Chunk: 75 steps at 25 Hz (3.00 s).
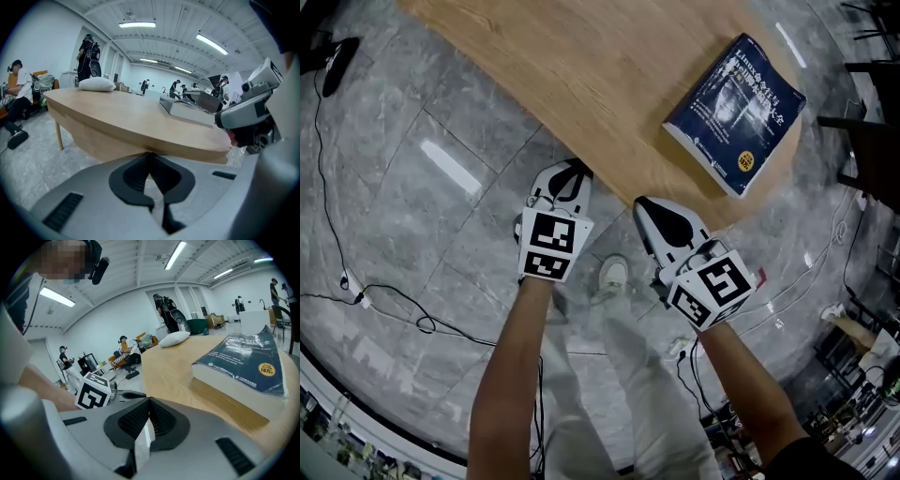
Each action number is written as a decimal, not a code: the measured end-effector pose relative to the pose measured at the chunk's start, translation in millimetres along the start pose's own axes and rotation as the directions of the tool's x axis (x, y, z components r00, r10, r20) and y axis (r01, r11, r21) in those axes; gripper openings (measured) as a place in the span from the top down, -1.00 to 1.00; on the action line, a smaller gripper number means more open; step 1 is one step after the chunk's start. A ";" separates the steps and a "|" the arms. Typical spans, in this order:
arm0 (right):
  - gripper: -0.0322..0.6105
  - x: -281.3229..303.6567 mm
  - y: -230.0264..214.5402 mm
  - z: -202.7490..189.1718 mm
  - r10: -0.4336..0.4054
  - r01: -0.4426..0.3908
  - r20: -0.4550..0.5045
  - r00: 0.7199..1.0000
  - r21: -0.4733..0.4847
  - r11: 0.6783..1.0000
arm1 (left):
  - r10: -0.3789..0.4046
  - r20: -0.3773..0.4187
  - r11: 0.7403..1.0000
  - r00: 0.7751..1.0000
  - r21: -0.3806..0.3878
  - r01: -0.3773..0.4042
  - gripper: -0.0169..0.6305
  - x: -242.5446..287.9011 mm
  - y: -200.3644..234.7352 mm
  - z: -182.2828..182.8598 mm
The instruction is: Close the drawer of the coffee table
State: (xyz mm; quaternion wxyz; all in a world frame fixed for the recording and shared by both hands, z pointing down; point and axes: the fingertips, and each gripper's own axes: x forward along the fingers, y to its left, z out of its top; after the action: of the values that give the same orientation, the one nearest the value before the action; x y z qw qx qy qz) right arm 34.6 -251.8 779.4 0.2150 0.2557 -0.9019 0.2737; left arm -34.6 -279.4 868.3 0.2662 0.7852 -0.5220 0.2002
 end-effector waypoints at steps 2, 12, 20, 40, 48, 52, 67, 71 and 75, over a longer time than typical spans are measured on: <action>0.86 -0.8 0.8 0.7 -0.002 0.002 0.001 1.000 -0.002 1.000 | 0.010 0.002 1.000 1.000 -0.017 -0.010 0.94 -3.7 2.7 -0.7; 0.86 -5.4 14.7 10.4 -0.003 0.003 0.019 1.000 -0.006 1.000 | 0.024 0.005 1.000 1.000 -0.020 -0.023 0.94 -34.0 5.4 -1.3; 0.86 -20.3 30.3 34.3 -0.007 0.008 0.048 0.999 -0.018 1.000 | 0.022 0.031 1.000 0.999 -0.020 -0.021 0.95 -66.3 -3.3 23.6; 0.86 -76.8 92.3 107.4 -0.057 0.057 0.100 0.993 -0.001 0.998 | 0.017 0.099 0.999 0.995 -0.031 -0.014 0.94 -181.7 -27.4 101.7; 0.86 -101.6 131.5 143.5 -0.056 0.059 0.119 0.991 -0.019 0.998 | 0.019 0.165 0.999 0.986 -0.034 -0.013 0.94 -237.0 -35.2 154.0; 0.86 -113.2 144.0 156.1 -0.071 0.075 0.135 0.988 -0.023 0.997 | 0.017 0.204 1.000 0.979 -0.028 -0.012 0.94 -261.6 -37.1 180.7; 0.86 -170.9 206.9 208.2 -0.109 0.116 0.249 0.962 -0.011 0.993 | -0.017 0.251 1.000 0.968 -0.003 0.019 0.94 -357.7 -74.8 228.0; 0.86 -181.5 228.7 221.3 -0.097 0.109 0.272 0.957 -0.030 0.994 | -0.019 0.280 1.000 0.960 0.000 0.020 0.94 -378.6 -80.1 243.2; 0.86 -191.4 243.4 231.6 -0.091 0.113 0.280 0.956 -0.064 0.992 | -0.017 0.288 1.000 0.957 0.002 0.017 0.94 -395.0 -85.2 254.8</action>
State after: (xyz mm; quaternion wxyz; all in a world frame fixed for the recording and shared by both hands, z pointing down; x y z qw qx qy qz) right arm -15.1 -150.8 409.5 0.1108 0.3289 -0.9188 0.1881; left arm -94.5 -130.8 418.3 0.1894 0.8102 -0.5487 0.0813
